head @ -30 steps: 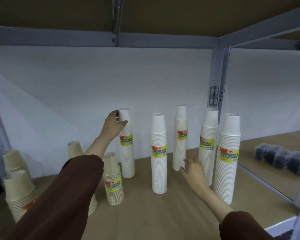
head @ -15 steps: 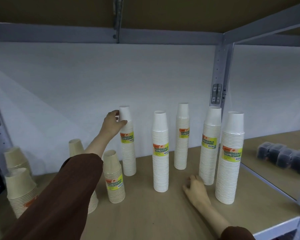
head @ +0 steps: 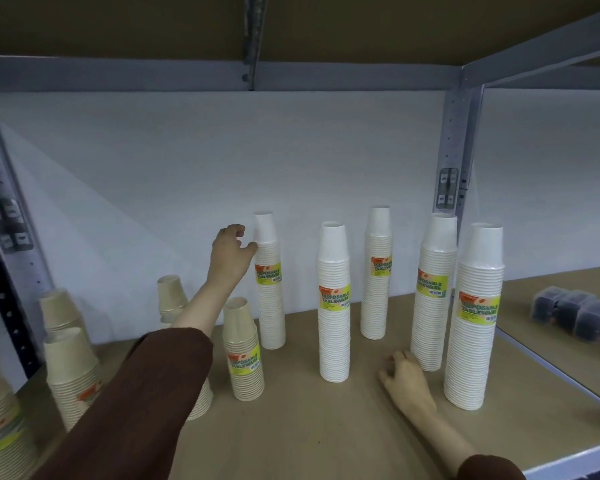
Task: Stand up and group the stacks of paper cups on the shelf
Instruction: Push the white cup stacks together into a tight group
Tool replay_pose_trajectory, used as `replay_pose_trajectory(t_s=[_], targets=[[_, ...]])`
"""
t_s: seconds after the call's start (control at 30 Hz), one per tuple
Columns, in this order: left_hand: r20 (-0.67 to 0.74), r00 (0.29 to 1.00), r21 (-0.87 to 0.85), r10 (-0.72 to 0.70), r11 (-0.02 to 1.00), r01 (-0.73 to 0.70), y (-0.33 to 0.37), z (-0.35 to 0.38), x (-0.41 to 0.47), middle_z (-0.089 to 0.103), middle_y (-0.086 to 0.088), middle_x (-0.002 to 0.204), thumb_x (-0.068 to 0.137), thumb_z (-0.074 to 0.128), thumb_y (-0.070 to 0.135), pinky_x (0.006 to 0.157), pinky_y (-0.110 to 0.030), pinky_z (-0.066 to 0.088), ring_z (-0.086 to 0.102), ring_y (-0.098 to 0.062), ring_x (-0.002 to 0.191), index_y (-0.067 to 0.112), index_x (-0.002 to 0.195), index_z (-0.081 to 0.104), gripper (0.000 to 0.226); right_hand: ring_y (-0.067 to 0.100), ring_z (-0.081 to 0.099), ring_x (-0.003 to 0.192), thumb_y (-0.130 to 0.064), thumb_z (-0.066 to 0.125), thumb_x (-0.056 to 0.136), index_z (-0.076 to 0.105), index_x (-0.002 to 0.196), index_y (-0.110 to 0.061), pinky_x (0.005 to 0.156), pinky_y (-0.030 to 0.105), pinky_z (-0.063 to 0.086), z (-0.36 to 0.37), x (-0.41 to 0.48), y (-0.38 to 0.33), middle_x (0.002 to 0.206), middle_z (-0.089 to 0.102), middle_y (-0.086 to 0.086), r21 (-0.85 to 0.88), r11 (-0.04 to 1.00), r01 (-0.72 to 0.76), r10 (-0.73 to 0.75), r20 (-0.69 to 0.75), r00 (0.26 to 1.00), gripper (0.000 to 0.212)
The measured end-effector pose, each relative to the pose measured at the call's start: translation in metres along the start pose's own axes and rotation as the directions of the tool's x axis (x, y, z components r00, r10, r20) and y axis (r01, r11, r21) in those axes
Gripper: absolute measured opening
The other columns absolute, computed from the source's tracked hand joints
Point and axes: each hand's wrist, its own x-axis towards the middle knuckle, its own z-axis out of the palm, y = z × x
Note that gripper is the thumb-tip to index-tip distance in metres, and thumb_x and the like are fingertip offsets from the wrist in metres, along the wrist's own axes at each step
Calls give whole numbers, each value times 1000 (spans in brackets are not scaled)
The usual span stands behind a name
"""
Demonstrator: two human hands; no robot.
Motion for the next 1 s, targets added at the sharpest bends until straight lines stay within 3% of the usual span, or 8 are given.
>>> replay_pose_trajectory(t_s=[0.17,0.33,0.5,0.67,0.77,0.87,1.0], targets=[[-58,998,-7,24,1000,-24,3,3,-23,53,-17,128,88,54,8,85,-27,40,56,-30,110,1,123,49,36,26,57,105,-9,55,85,56,114,0,91,30,43,-3,-5,-4,117,56,15,97,995,30,-26,-38,999,30],[-62,998,-49,16,999,-19,10,19,-45,50,-16,128,85,57,7,92,-34,45,55,-29,108,2,124,47,41,24,58,97,-15,54,88,59,109,0,83,29,43,-18,-13,-24,106,62,15,301,942,151,-94,-195,976,26],[-91,995,-33,-33,999,30,14,39,-47,43,-18,133,82,61,9,97,-39,41,45,-32,121,1,129,38,53,18,54,95,-27,58,87,57,111,-4,79,25,38,-40,-12,-55,102,59,6,435,861,264,-146,-285,947,34],[-116,986,-1,-123,992,124,9,46,-36,38,-22,134,77,68,8,101,-39,36,38,-36,123,-2,131,33,65,10,45,104,-35,68,78,44,129,-9,87,24,37,-54,1,-83,119,52,5,495,819,289,-186,-247,951,62],[-78,977,40,-199,978,203,5,48,-29,34,-22,137,75,71,9,104,-38,33,35,-36,126,-5,132,29,72,14,46,109,-34,73,73,36,135,-9,89,24,37,-54,9,-96,129,48,7,498,822,275,-206,-191,960,77],[-33,968,85,-248,964,250,6,49,-20,36,-23,134,72,75,15,102,-39,35,38,-37,124,-6,129,31,74,21,48,117,-32,76,70,34,136,-9,92,28,41,-49,17,-102,130,48,10,460,844,275,-217,-176,960,81],[-1,969,101,-248,964,247,4,53,-13,40,-23,130,72,75,16,97,-39,39,43,-37,119,-5,124,36,69,22,53,113,-28,76,70,40,130,-9,91,27,43,-40,23,-100,125,54,11,446,848,286,-226,-185,957,73]])
